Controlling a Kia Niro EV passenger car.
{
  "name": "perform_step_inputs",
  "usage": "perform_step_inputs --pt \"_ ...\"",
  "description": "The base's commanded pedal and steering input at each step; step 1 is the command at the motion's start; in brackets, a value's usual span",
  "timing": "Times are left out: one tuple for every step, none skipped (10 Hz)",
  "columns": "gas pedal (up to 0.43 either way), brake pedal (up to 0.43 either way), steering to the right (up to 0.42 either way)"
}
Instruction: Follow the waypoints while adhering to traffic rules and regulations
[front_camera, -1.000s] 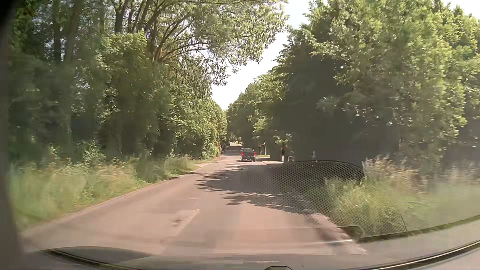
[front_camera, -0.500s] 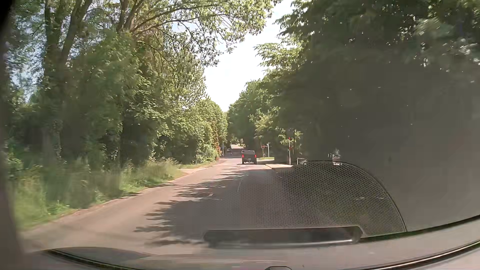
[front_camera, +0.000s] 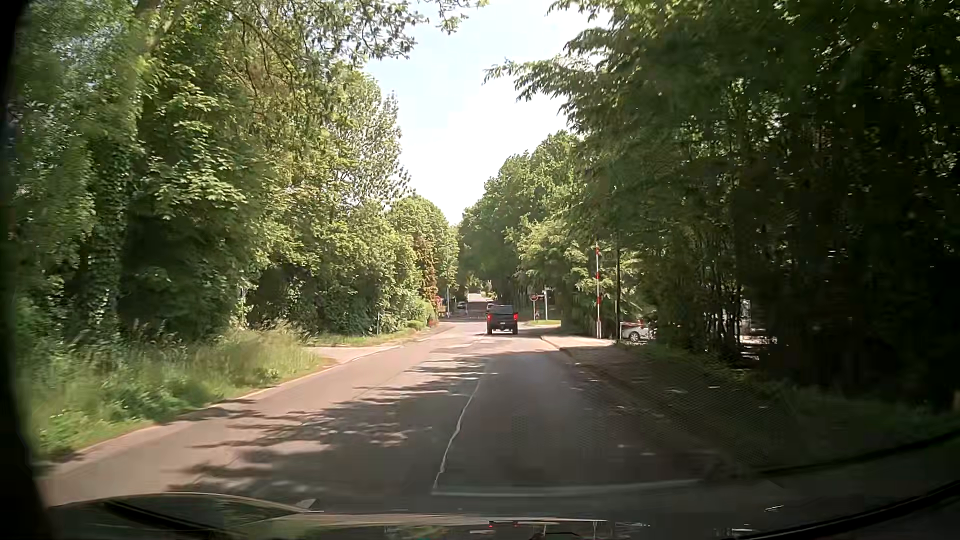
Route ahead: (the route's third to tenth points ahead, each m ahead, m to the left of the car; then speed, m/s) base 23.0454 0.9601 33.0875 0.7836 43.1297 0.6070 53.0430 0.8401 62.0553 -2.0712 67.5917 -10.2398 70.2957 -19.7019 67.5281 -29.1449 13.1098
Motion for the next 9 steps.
perform_step_inputs --pt "0.0 0.0 -0.01" --pt "0.0 0.0 -0.009" --pt "0.0 0.0 -0.008" --pt "0.0 0.0 -0.007" --pt "0.0 0.0 -0.004" --pt "0.0 0.0 -0.004" --pt "0.0 0.0 -0.004" --pt "0.0 0.0 -0.003" --pt "0.0 0.0 -0.003"
